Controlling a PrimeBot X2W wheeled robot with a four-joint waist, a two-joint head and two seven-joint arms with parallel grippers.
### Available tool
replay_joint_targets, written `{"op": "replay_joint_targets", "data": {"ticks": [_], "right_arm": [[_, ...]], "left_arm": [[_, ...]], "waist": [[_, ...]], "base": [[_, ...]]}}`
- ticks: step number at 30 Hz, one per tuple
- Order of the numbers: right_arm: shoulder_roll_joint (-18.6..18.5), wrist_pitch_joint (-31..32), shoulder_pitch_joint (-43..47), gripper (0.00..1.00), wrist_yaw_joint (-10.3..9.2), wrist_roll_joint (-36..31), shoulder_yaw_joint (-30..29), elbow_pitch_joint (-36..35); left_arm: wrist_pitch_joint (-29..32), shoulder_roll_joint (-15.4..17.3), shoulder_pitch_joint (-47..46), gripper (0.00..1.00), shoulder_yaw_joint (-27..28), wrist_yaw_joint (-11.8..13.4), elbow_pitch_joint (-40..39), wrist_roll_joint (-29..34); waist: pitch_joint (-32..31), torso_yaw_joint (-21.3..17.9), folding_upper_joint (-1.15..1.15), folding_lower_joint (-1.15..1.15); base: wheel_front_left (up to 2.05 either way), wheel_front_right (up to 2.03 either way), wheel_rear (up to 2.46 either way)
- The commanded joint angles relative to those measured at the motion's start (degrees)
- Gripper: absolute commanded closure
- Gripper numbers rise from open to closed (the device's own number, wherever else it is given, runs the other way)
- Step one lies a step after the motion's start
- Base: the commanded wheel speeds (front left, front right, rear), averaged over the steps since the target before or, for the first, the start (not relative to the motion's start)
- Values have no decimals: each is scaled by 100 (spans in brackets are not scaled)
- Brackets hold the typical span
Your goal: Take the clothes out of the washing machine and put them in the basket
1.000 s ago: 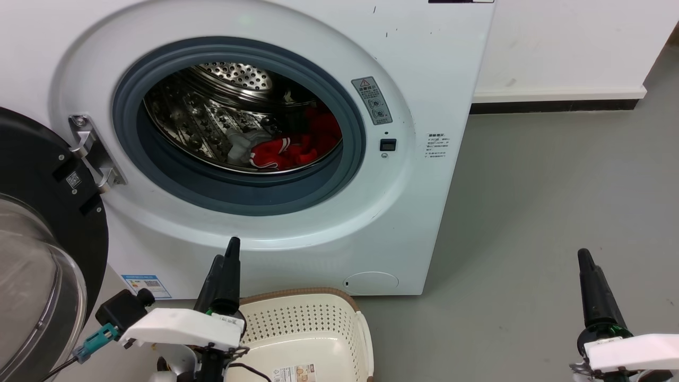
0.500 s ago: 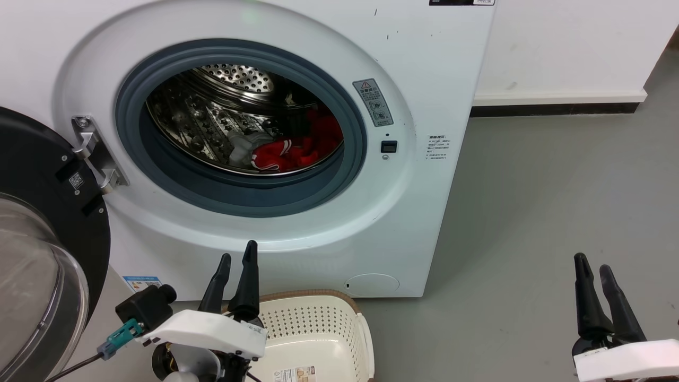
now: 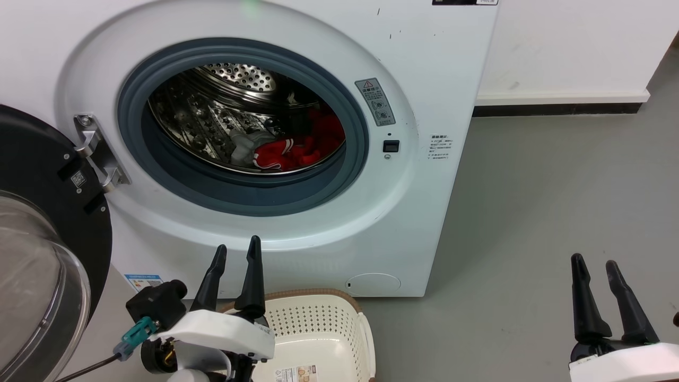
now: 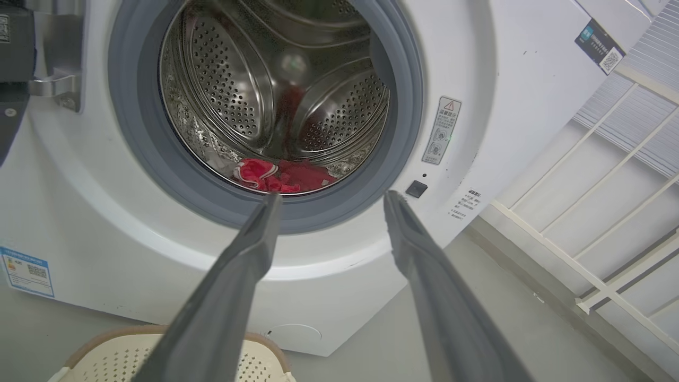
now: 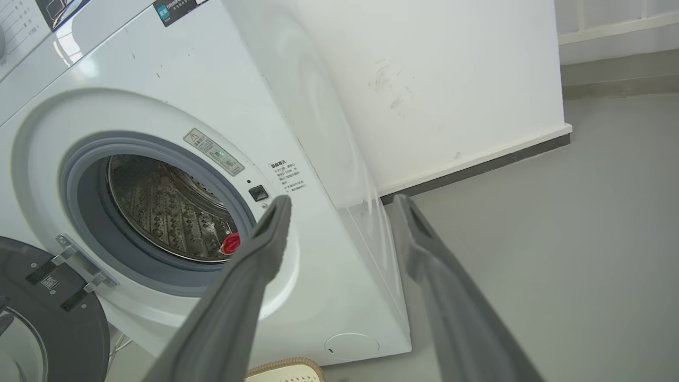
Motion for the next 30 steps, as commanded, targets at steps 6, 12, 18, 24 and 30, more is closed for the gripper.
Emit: {"op": "replay_joint_targets", "data": {"ticks": [6, 12, 18, 24, 30], "right_arm": [[-28, 32, 111, 0, 0, -557, -44, -237], [-28, 44, 186, 0, 0, -922, -76, -358], [-28, 25, 253, 0, 0, -1257, -88, -446], [-29, 41, 340, 0, 0, -1579, -106, -509], [-28, 64, 396, 0, 0, -1869, -115, -581]], "left_arm": [[-125, 30, 39, 0, -40, 97, -130, 570], [-214, 41, 55, 0, -116, 129, -158, 973], [-296, 43, 86, 0, -207, 156, -160, 1332], [-372, 51, 97, 0, -298, 200, -155, 1677], [-448, 49, 109, 0, -364, 251, -148, 1965]], "waist": [[-3, 14, 0, 0], [-3, 29, 0, 0], [-8, 36, 0, 0], [-9, 46, 0, 0], [-10, 63, 0, 0]], "base": [[0, 0, 0], [0, 0, 0], [0, 0, 0], [0, 0, 0], [0, 0, 0]]}}
